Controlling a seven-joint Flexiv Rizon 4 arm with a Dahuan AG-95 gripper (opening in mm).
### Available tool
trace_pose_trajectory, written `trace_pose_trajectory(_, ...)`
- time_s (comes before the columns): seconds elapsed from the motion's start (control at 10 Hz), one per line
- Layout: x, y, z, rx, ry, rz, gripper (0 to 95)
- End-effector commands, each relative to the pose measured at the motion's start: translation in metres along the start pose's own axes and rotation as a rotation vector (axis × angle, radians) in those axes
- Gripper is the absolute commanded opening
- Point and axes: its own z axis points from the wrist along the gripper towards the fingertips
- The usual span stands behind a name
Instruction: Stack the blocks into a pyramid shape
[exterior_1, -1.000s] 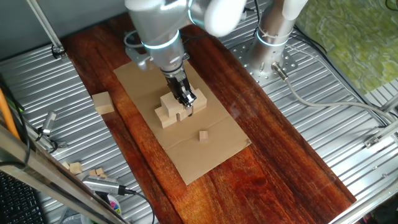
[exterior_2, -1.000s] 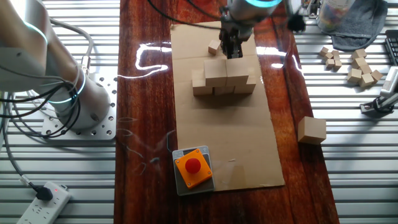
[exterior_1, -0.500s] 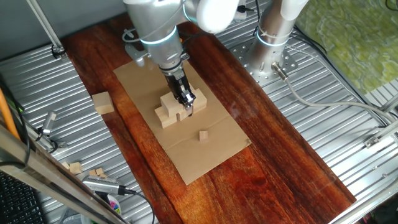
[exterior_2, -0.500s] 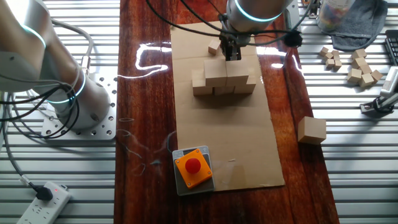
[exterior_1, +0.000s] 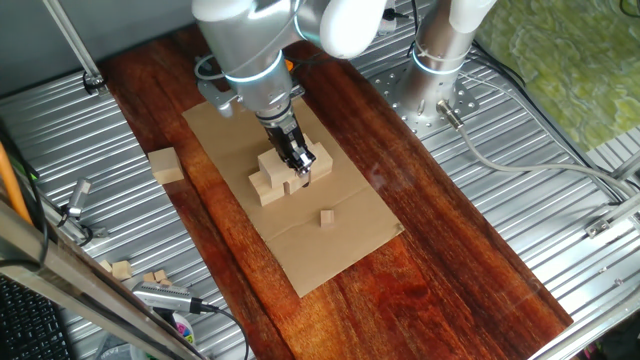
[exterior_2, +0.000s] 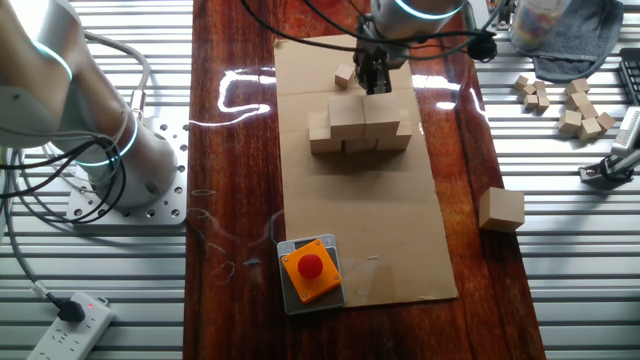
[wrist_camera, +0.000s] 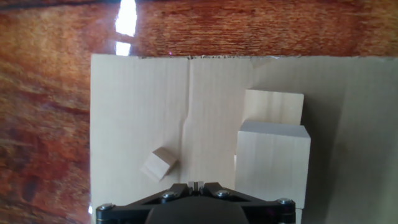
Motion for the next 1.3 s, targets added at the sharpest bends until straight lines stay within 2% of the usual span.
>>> trace_pose_trajectory(0.1,0.0008,-0.0006,-0.0004,-0.001,0.001,0.000,0.0)
trace_pose_trajectory(0.8,0.0008,-0.0006,-0.0004,-0.003,0.000,0.019,0.0)
trace_pose_trajectory(1.0,0.0008,-0.0006,-0.0004,-0.002,-0.024,0.040,0.0)
trace_pose_trajectory(1.2,0.0008,-0.0006,-0.0004,0.006,-0.066,0.056,0.0)
trace_pose_trajectory(1.3,0.0008,-0.0006,-0.0004,0.005,-0.057,0.054,0.0)
